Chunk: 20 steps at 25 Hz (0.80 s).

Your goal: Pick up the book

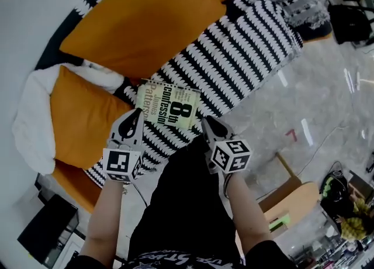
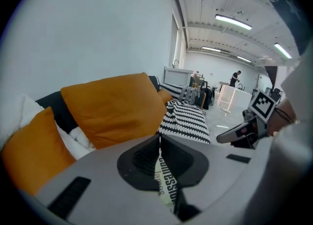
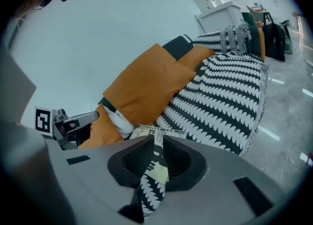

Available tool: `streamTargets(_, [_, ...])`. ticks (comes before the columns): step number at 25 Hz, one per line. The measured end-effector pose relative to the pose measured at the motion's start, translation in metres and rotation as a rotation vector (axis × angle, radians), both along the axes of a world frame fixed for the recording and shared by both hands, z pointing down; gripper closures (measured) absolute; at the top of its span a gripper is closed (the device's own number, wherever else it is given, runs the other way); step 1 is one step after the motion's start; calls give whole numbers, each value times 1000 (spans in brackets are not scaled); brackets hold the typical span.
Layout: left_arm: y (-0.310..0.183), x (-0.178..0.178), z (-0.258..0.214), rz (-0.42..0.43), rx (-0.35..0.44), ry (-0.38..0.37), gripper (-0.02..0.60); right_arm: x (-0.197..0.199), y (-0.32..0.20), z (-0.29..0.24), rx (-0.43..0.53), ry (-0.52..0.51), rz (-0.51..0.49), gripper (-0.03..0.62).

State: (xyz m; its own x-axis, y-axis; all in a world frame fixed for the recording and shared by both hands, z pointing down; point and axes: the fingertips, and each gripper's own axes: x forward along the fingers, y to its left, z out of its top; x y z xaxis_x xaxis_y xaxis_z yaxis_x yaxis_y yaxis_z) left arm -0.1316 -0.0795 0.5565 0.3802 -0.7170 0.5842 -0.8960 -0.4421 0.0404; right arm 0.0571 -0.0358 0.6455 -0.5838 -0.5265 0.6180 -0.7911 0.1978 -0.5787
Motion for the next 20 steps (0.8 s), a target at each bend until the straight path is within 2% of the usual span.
streamTargets(1, [-3,0,5,-4,-4,-3,565,-2,-2,7,-10,-15,-13,548])
streamTargets(3, [-9,3,17,10,-17,-14,565,-4,-6,20,-31,-46,-17,484])
streamTargets(6, [-13,12,38,44,-60,-16,566,-2,-7,43,-72,-97,31,414])
streamTargets(9, [-17,18,54,58,-85,-19,565,-1,-9,66,-104,-111,41,398])
streamTargets(20, [-22,16,101,52,-148,-48,566,-23,-12,132,-213,-211,-60,379])
